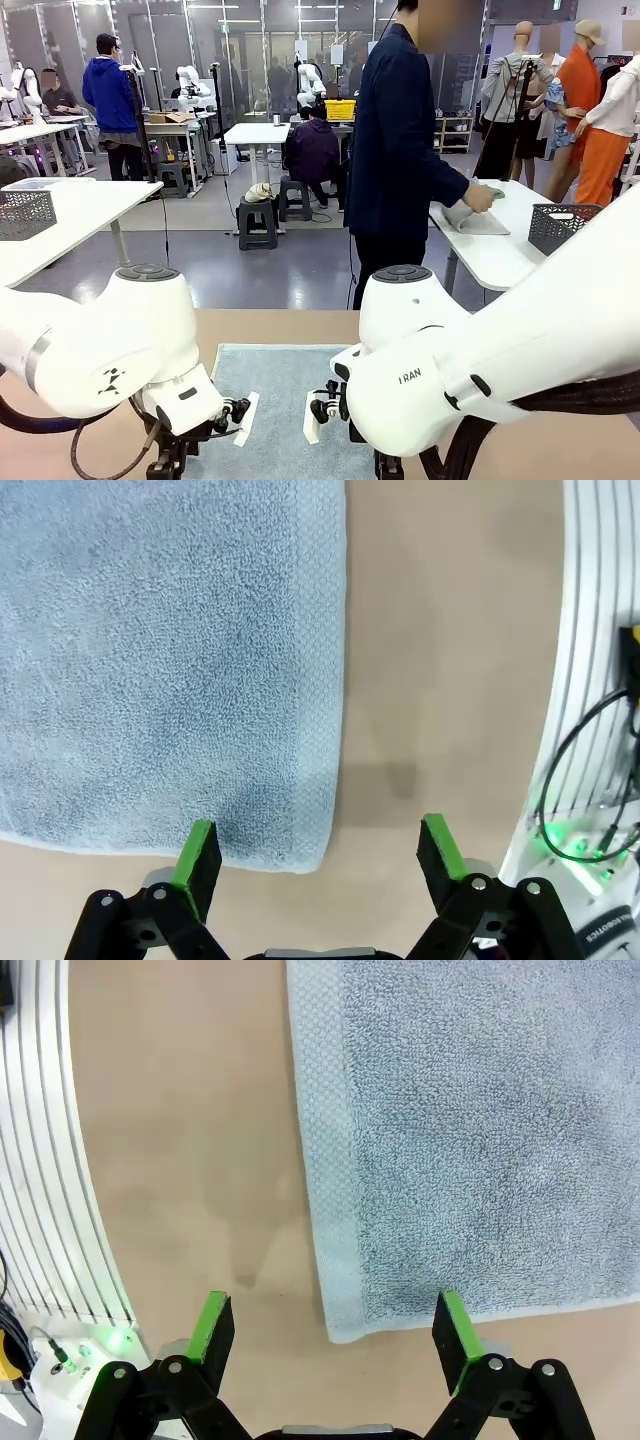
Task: Fold the towels and place them in the basket.
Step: When a person lays out a Towel with hook on the table, fold it in half twice.
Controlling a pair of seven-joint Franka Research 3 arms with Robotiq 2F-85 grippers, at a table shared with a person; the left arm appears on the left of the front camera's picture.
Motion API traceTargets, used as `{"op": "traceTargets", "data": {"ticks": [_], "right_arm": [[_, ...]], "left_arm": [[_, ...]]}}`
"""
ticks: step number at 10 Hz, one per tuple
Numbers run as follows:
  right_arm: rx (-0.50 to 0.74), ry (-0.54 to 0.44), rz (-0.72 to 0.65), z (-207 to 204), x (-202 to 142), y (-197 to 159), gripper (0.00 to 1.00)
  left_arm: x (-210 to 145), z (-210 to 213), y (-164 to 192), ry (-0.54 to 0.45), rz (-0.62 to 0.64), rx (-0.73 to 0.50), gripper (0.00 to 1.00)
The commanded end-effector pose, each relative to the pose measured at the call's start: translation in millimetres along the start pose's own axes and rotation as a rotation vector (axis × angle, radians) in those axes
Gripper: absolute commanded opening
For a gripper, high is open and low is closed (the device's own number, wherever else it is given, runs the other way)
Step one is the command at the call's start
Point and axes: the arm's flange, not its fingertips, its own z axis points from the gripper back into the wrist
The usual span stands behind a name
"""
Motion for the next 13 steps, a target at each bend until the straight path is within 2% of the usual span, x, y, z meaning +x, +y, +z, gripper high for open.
{"op": "traceTargets", "data": {"ticks": [1, 4, 5, 6, 7, 8, 9, 10, 11, 12, 13], "right_arm": [[-0.038, 0.012, -0.025, -7.3, 0.4, 1.8, 1.0], [-0.039, 0.013, -0.028, -7.7, -0.8, 2.1, 1.0], [-0.041, 0.015, -0.026, -8.5, -1.8, 1.5, 0.84], [-0.041, 0.014, -0.027, -9.1, -2.1, 0.8, 0.8], [-0.043, 0.012, -0.026, -10.0, -2.3, 0.0, 0.64], [-0.046, 0.011, -0.027, -10.9, -2.2, -0.5, 0.61], [-0.044, 0.01, -0.027, -11.3, -2.3, -1.0, 0.44], [-0.042, 0.01, -0.029, -11.2, -2.2, -1.6, 0.41], [-0.043, 0.01, -0.032, -10.7, -2.2, -2.3, 0.25], [-0.046, 0.014, -0.036, -10.6, -2.2, -3.1, 0.21], [-0.044, 0.017, -0.041, -10.1, -2.1, -3.5, 0.05]], "left_arm": [[-12.0, -16.5, -19.3, 0.016, -0.012, 0.052, 1.0], [-11.4, -18.3, -20.3, 0.015, -0.01, 0.061, 1.0], [-11.1, -18.3, -20.5, 0.025, -0.011, 0.076, 0.8], [-10.3, -17.6, -20.4, 0.032, -0.011, 0.087, 0.8], [-9.6, -17.3, -20.1, 0.034, -0.012, 0.096, 0.6], [-9.0, -16.7, -20.0, 0.037, -0.011, 0.103, 0.75], [-8.8, -16.1, -20.2, 0.04, -0.01, 0.109, 0.4], [-7.7, -14.9, -19.7, 0.042, -0.007, 0.115, 0.55], [-7.4, -14.1, -18.9, 0.044, -0.003, 0.121, 0.2], [-6.6, -13.5, -18.1, 0.045, -0.003, 0.127, 0.35], [-6.3, -12.5, -17.7, 0.046, -0.004, 0.128, 0.01]]}}
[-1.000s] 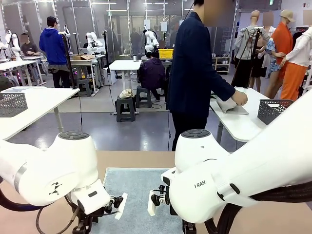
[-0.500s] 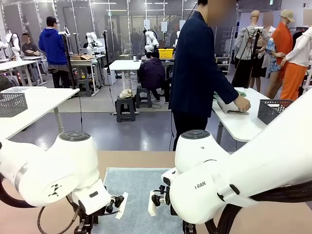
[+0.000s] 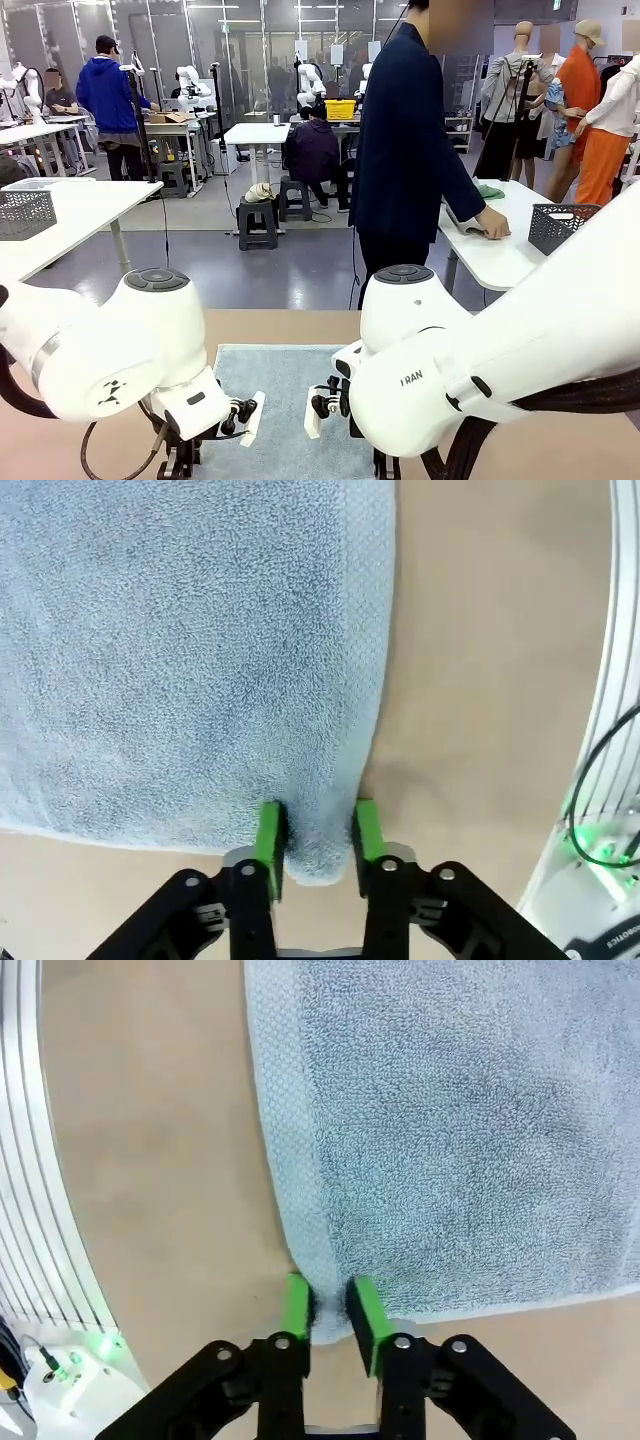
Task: Fold the towels and place them in the basket.
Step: When a person lays out a Towel with hook on the table, fold it in half twice.
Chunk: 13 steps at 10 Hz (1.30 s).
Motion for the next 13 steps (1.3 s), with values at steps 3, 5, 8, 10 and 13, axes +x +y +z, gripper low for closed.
{"op": "traceTargets", "data": {"ticks": [3, 5, 8, 10, 13], "right_arm": [[-0.008, 0.031, -0.032, -7.9, -1.8, 2.3, 0.0], [-0.012, 0.041, -0.025, -6.0, -1.6, 2.8, 0.0], [-0.036, 0.007, -0.021, 8.5, -0.5, -1.2, 0.0], [-0.064, 0.005, -0.031, 27.5, -0.7, -11.9, 0.0], [-0.128, -0.006, -0.047, 57.8, 1.6, -34.1, 0.0]], "left_arm": [[-13.9, -7.4, -20.4, 0.012, -0.001, 0.041, 0.0], [-15.9, -1.8, -19.9, 0.003, -0.01, 0.035, 0.0], [-22.2, 15.2, -14.2, -0.058, 0.002, 0.057, 0.0], [-23.5, 30.9, -2.8, -0.057, 0.022, 0.073, 0.0], [-24.0, 49.9, 18.0, -0.061, 0.023, 0.097, 0.0]]}}
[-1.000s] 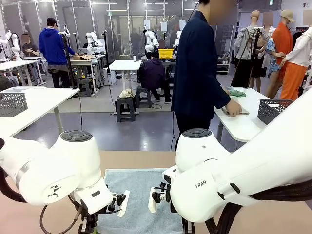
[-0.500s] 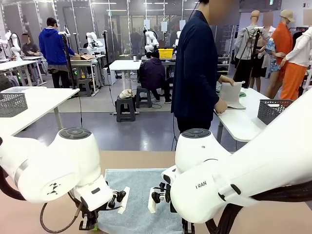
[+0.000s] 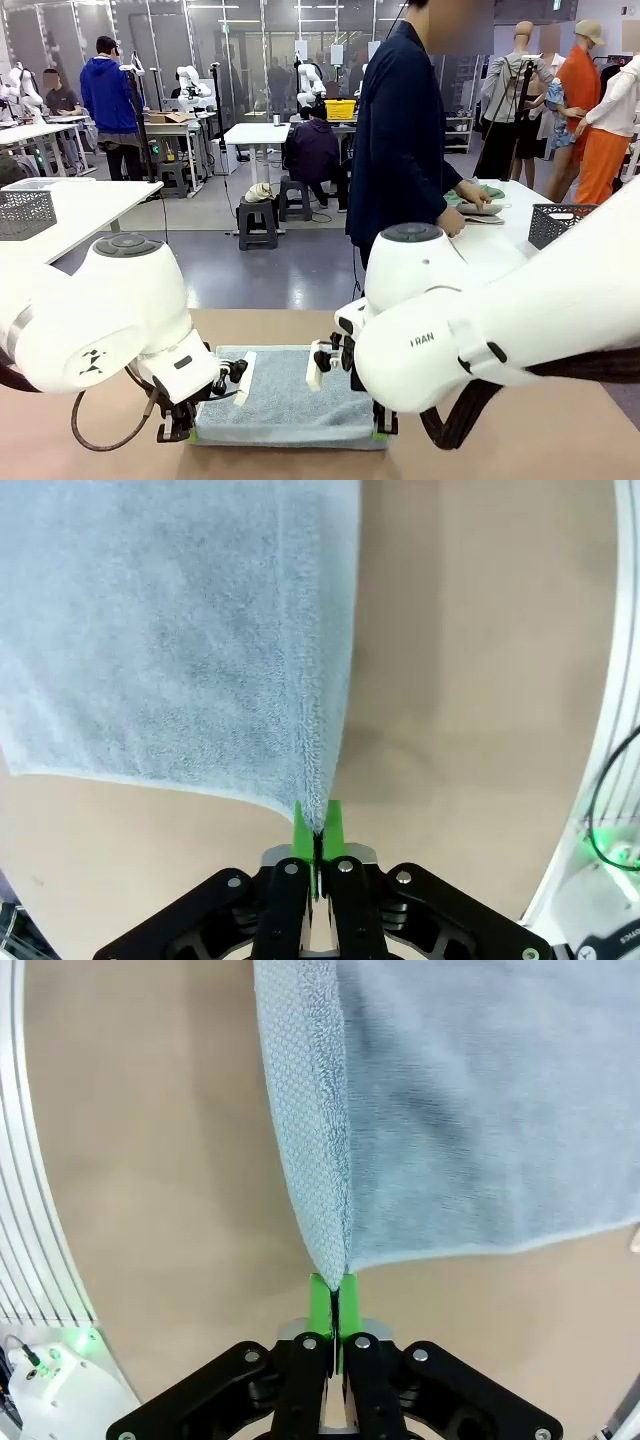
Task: Fold the towels and place them in the basket.
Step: When a person lays out a Towel with hook on the table, fold it in half twice.
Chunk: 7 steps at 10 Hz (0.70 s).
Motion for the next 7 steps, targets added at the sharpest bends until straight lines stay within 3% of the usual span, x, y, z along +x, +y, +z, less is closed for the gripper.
{"op": "traceTargets", "data": {"ticks": [1, 5, 7], "right_arm": [[-0.027, 0.019, -0.022, 10.1, 3.1, -15.2, 0.0], [-0.048, -0.001, -0.025, 17.9, 9.0, -44.8, 0.0], [-0.035, -0.012, -0.02, 23.2, 5.0, -31.8, 0.0]], "left_arm": [[-5.7, 11.8, 8.9, -0.01, -0.013, 0.006, 0.0], [-6.4, 24.6, 39.4, 0.014, 0.009, 0.031, 0.0], [-3.6, 21.1, 23.9, -0.019, 0.017, 0.036, 0.0]]}}
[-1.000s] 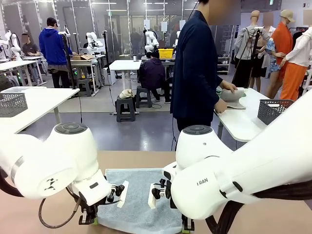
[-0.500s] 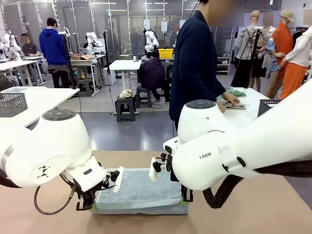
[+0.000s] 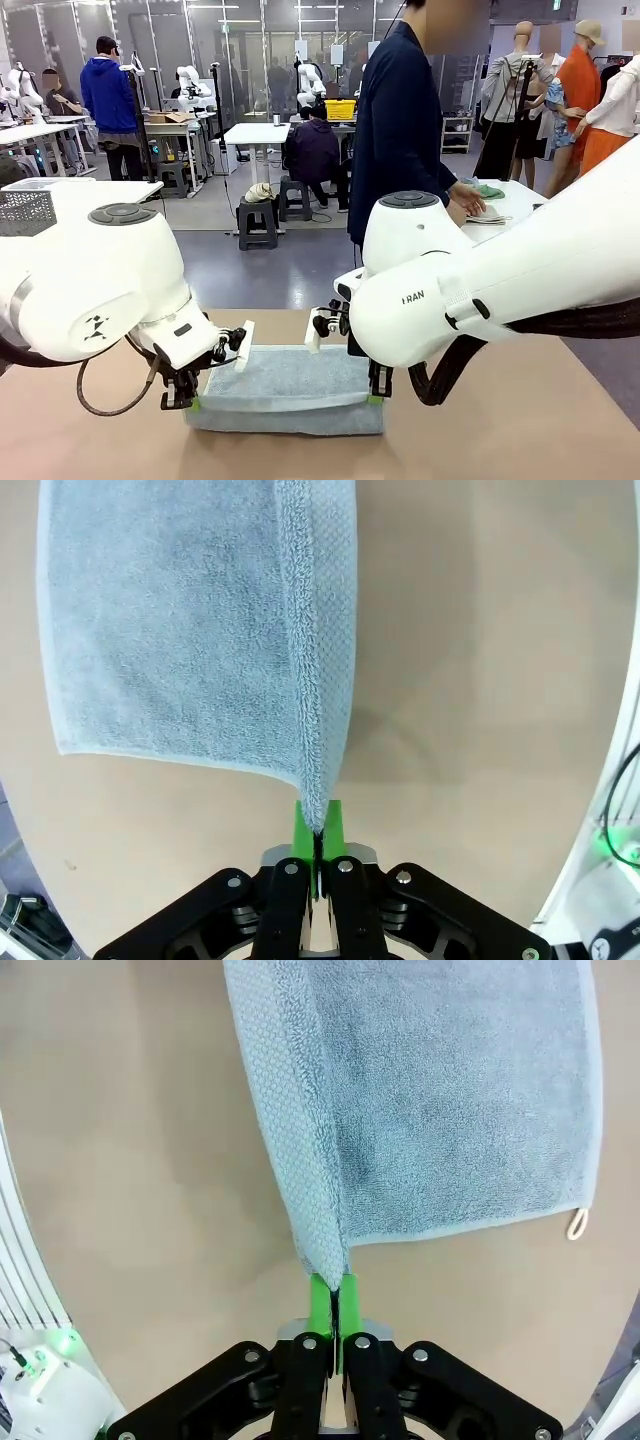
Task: Fold the towels and place them in the basket.
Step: When a person lays out a Towel with hook on the table, fold it in half twice.
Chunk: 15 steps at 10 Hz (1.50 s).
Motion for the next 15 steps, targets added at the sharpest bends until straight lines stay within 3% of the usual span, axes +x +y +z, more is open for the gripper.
{"op": "traceTargets", "data": {"ticks": [1, 3, 6, 11, 15], "right_arm": [[-0.001, 0.001, 0.002, 1.6, -2.3, 5.2, 0.0], [0.0, 0.0, 0.001, -0.2, 0.3, 0.7, 0.03], [0.004, -0.003, -0.026, -3.4, 0.6, -44.1, 0.03], [-0.027, 0.011, -0.024, -14.2, 14.2, -120.1, 0.03], [-0.004, 0.006, -0.055, -22.4, 19.1, -153.7, 0.03]], "left_arm": [[0.3, -1.5, -5.7, -0.002, -0.005, -0.001, 0.0], [0.2, -1.7, -2.2, 0.003, -0.003, -0.004, 0.04], [9.2, -2.3, 50.5, -0.011, -0.062, -0.034, 0.04], [1.4, -16.1, 135.6, 0.019, -0.028, -0.02, 0.04], [-1.9, -24.0, 171.9, 0.033, -0.049, -0.017, 0.04]]}}
